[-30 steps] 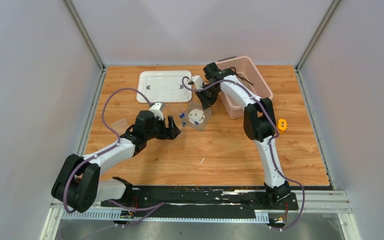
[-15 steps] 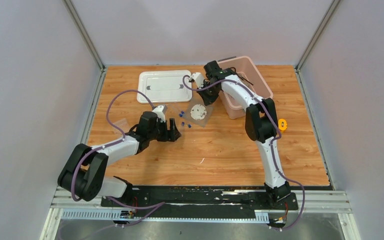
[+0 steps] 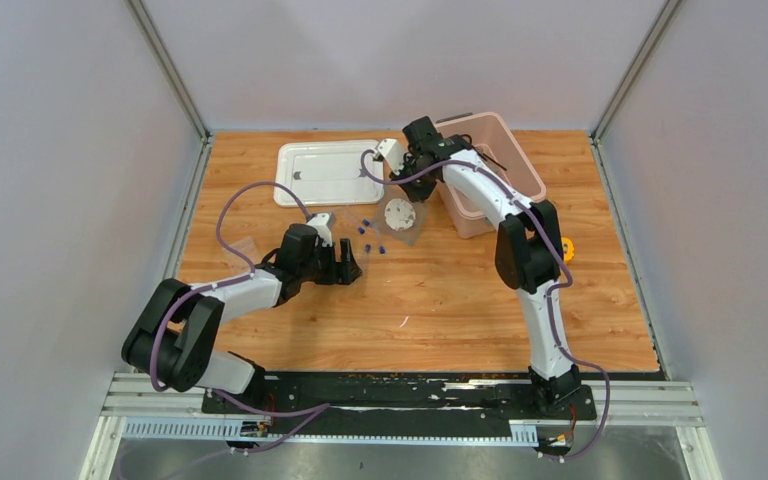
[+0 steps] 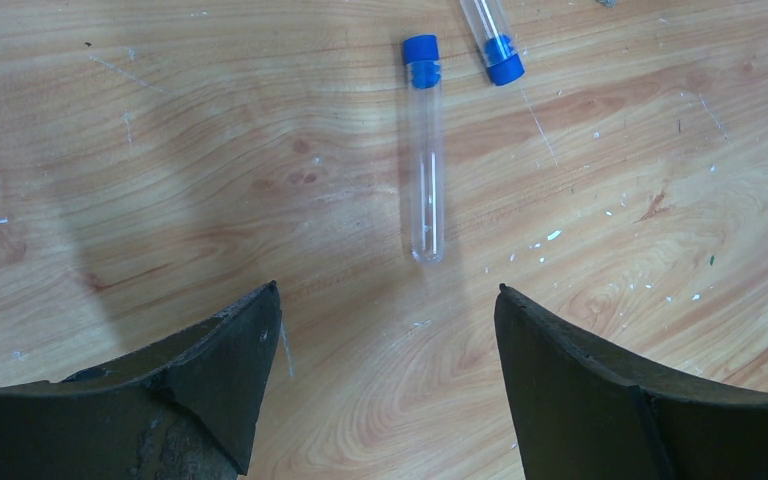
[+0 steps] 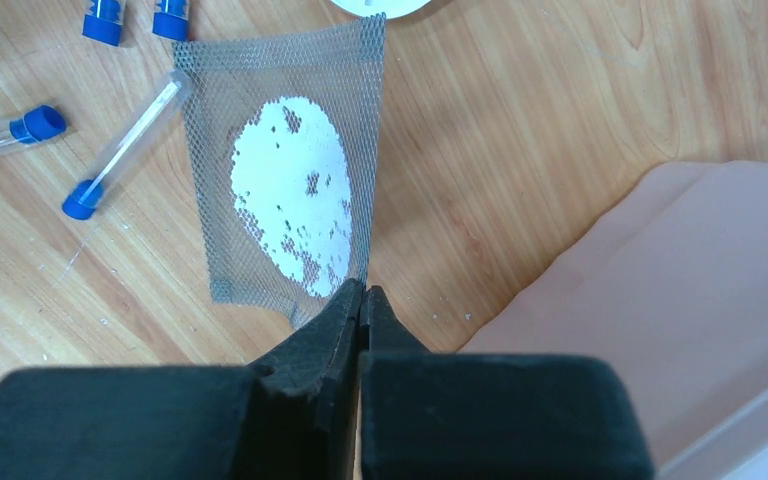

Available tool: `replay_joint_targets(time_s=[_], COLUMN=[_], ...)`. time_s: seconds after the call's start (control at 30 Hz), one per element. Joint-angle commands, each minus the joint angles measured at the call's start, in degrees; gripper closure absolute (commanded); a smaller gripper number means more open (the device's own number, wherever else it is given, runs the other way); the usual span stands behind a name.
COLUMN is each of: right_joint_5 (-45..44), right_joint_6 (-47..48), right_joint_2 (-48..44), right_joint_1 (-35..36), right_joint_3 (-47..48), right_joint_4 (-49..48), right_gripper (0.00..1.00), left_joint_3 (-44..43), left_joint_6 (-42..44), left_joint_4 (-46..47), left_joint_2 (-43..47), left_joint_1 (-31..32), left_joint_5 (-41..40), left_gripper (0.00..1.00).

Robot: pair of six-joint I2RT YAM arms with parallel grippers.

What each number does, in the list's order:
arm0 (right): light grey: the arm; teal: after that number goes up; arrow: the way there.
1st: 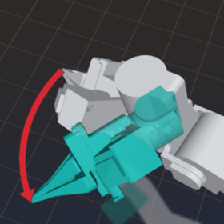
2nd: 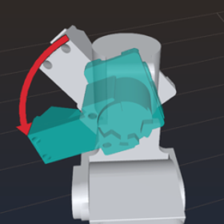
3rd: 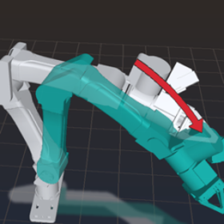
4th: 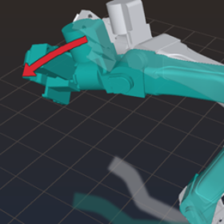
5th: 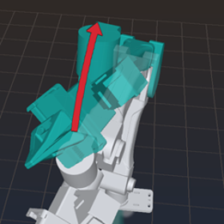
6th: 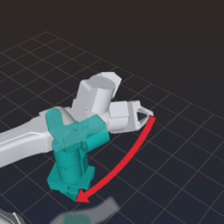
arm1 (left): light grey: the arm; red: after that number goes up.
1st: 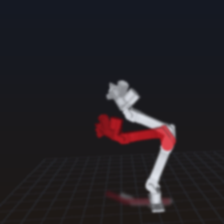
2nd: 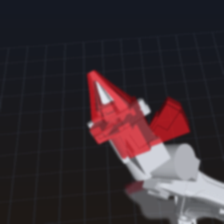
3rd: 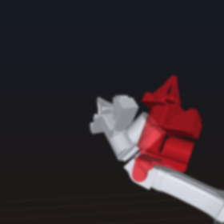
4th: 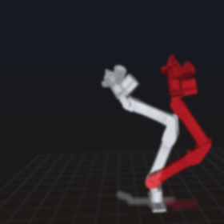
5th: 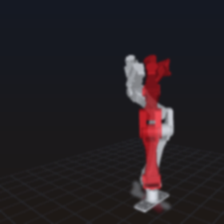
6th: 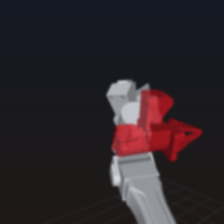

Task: Organize the chemistry lab equipment
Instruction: Pick up the chemistry item at the center of the board.

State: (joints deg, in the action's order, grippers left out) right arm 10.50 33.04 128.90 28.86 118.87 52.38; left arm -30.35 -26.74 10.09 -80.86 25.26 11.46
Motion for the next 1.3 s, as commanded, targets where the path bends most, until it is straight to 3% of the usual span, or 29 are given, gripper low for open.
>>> replay_joint_targets(time_s=[0.0, 0.7, 1.27], right_joint_5=[-3.4, -4.4, 13.8], right_joint_6=[1.0, 2.5, -4.5], right_joint_2=[-3.7, -10.6, -19.6], right_joint_1=[0.7, 1.2, -3.2], right_joint_3=[-0.6, -2.7, -0.6], right_joint_4=[-2.3, -3.1, 0.9], right_gripper=[1.00, 1.00, 1.00], left_joint_3=[-0.3, 0.3, 1.4], left_joint_6=[-0.1, 0.9, 2.9], left_joint_4=[1.2, -0.5, -6.3], left_joint_2=[-0.2, 4.0, 19.0], left_joint_1=[0.1, 0.1, 0.1], left_joint_5=[-0.6, -2.8, -8.5], left_gripper=[0.15, 0.15, 0.14])
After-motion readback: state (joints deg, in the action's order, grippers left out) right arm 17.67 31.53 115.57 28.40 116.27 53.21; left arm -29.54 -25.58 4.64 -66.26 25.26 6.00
